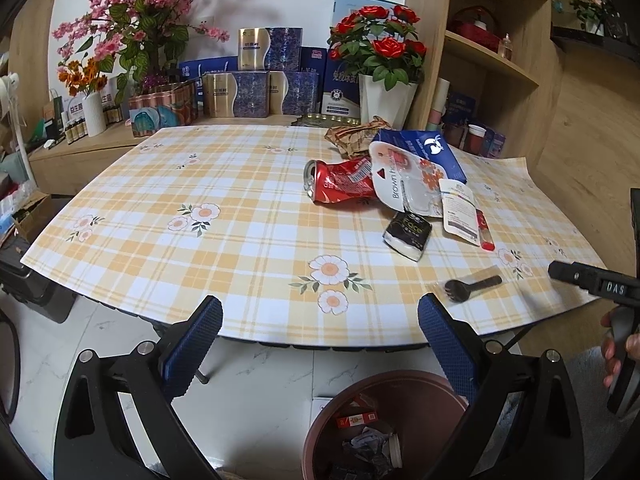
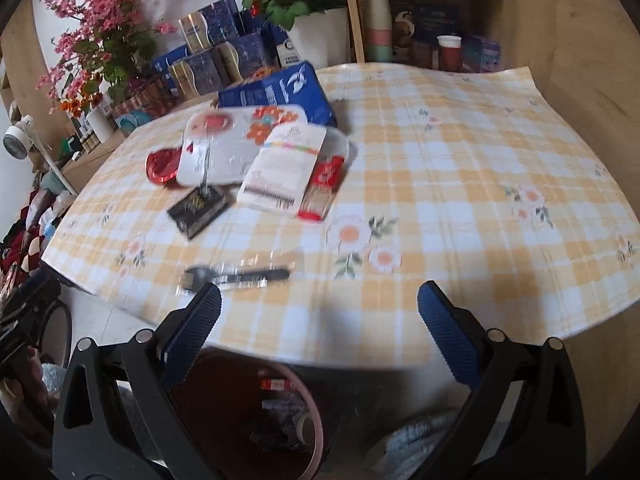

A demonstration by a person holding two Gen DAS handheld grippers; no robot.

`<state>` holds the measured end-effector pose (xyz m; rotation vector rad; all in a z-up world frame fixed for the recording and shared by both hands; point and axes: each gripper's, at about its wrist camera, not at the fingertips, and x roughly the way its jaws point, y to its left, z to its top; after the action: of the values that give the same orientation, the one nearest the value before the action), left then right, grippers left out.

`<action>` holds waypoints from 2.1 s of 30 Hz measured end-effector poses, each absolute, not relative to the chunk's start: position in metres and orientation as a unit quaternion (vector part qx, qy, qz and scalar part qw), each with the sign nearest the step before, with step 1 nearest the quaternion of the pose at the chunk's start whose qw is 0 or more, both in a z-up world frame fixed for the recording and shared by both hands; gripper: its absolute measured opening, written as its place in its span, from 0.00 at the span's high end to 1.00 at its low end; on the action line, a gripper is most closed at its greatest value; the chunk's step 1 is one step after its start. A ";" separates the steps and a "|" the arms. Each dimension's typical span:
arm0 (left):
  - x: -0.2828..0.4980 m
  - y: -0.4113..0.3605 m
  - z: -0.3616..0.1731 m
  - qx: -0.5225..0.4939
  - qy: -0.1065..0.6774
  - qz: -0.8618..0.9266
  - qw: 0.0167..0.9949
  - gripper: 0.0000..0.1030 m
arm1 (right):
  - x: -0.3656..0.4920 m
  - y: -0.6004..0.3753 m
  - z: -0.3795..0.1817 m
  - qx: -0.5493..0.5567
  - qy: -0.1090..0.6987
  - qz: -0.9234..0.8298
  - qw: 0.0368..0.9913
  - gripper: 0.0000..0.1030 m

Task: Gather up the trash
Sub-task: 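Move both grippers back up toward the remaining trash on the table, then grasp the white candle card with the right gripper while the left grasps the small black box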

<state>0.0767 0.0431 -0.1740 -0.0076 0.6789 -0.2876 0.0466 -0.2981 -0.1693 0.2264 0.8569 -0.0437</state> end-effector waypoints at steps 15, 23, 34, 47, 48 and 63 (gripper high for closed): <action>0.121 0.028 -0.178 -0.031 0.341 -0.148 0.928 0.07 | 0.155 -0.275 -0.181 0.085 0.415 0.013 0.906 0.10; 0.136 0.027 -0.184 -0.039 0.343 -0.150 0.926 0.07 | 0.212 -0.260 -0.203 0.063 0.447 -0.023 0.892 0.10; 0.144 0.024 -0.190 -0.041 0.353 -0.165 0.920 0.07 | 0.217 -0.249 -0.210 0.009 0.446 -0.008 0.895 0.29; 0.173 -0.014 -0.200 -0.040 0.396 -0.227 0.889 0.07 | 0.160 -0.277 -0.177 0.059 0.386 0.011 0.920 0.34; 0.179 -0.021 -0.201 -0.036 0.403 -0.233 0.884 0.07 | 0.156 -0.279 -0.176 0.066 0.383 0.013 0.921 0.34; 0.221 -0.089 -0.218 0.043 0.438 -0.269 0.857 0.09 | 0.150 -0.298 -0.180 0.107 0.384 0.020 0.917 0.72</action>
<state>0.2209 -0.0890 -0.2176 0.0903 0.9214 -0.5649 0.1497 -0.2982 -0.1800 0.2201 0.7894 0.0419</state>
